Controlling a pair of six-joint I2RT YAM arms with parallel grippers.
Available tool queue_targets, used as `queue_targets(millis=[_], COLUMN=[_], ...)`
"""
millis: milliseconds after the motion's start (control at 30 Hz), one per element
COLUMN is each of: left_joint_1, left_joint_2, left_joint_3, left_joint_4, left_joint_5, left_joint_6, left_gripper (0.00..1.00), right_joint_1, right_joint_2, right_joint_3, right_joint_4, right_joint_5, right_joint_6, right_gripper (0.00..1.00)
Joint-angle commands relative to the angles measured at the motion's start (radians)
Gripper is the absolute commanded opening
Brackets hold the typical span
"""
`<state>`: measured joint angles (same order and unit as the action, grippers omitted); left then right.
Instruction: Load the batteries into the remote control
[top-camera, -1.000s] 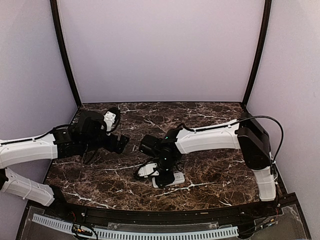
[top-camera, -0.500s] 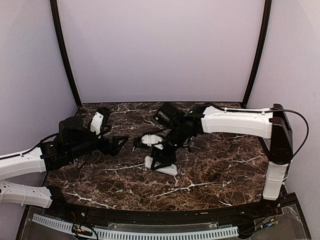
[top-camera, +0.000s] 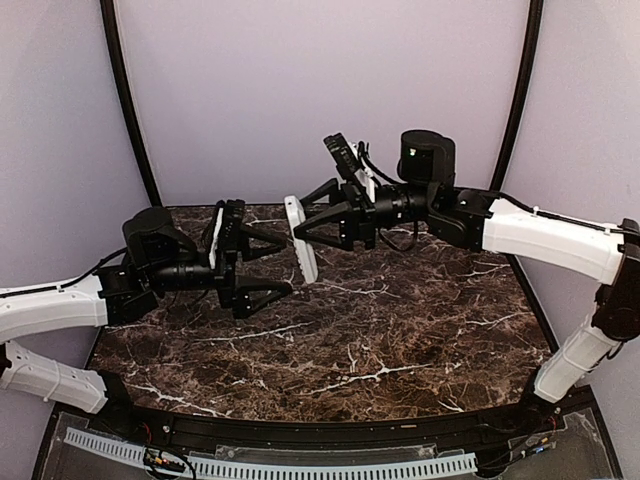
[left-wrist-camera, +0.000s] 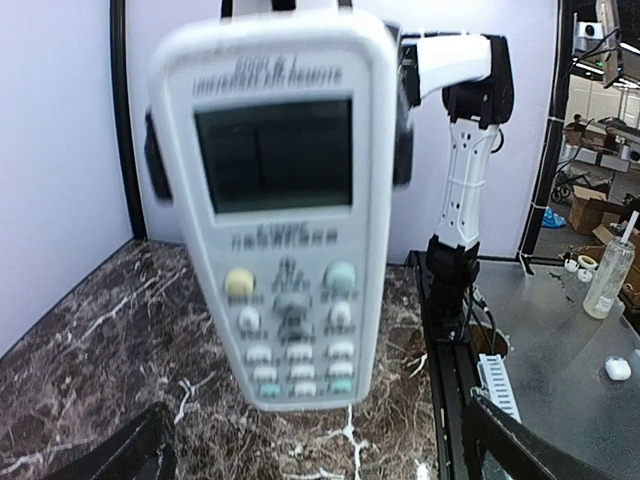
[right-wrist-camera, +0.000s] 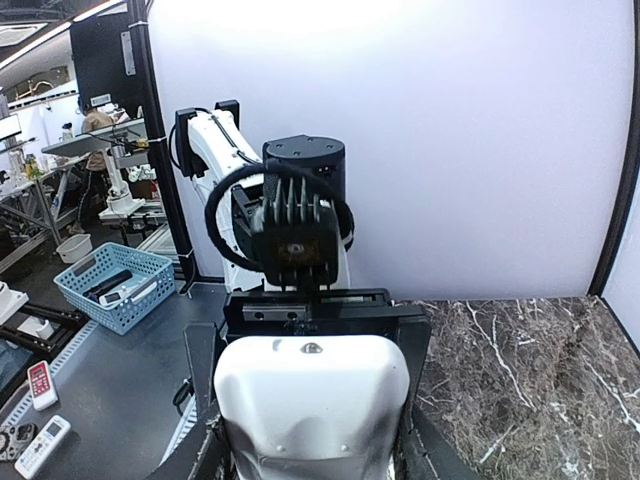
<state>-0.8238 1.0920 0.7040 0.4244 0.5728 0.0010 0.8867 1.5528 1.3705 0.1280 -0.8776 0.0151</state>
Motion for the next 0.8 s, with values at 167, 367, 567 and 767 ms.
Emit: queue_targets(millis=[167, 367, 567, 767], left_joint_1=[-0.002, -0.003, -0.003, -0.003], left_joint_2=[0.139, 0.194, 0.192, 0.152], left_joint_3=[0.180, 0.201, 0.192, 0.158], left_joint_4=[0.053, 0.054, 0.076, 0.001], left_joint_5=[0.069, -0.002, 0.016, -0.086], left_joint_6=[-0.056, -0.110, -0.124, -0.171], left_gripper=[0.86, 0.53, 0.21, 0.00], right_joint_1=[0.002, 0.003, 0.003, 0.002], right_joint_2=[0.022, 0.008, -0.003, -0.024], right_joint_3=[-0.057, -0.097, -0.120, -0.114], right_joint_4=[0.313, 0.335, 0.322, 0.213], right_joint_5=[-0.008, 0.028, 0.052, 0.163], right_joint_6=[0.167, 0.172, 0.164, 0.133], right_gripper=[0.21, 0.21, 0.21, 0.77])
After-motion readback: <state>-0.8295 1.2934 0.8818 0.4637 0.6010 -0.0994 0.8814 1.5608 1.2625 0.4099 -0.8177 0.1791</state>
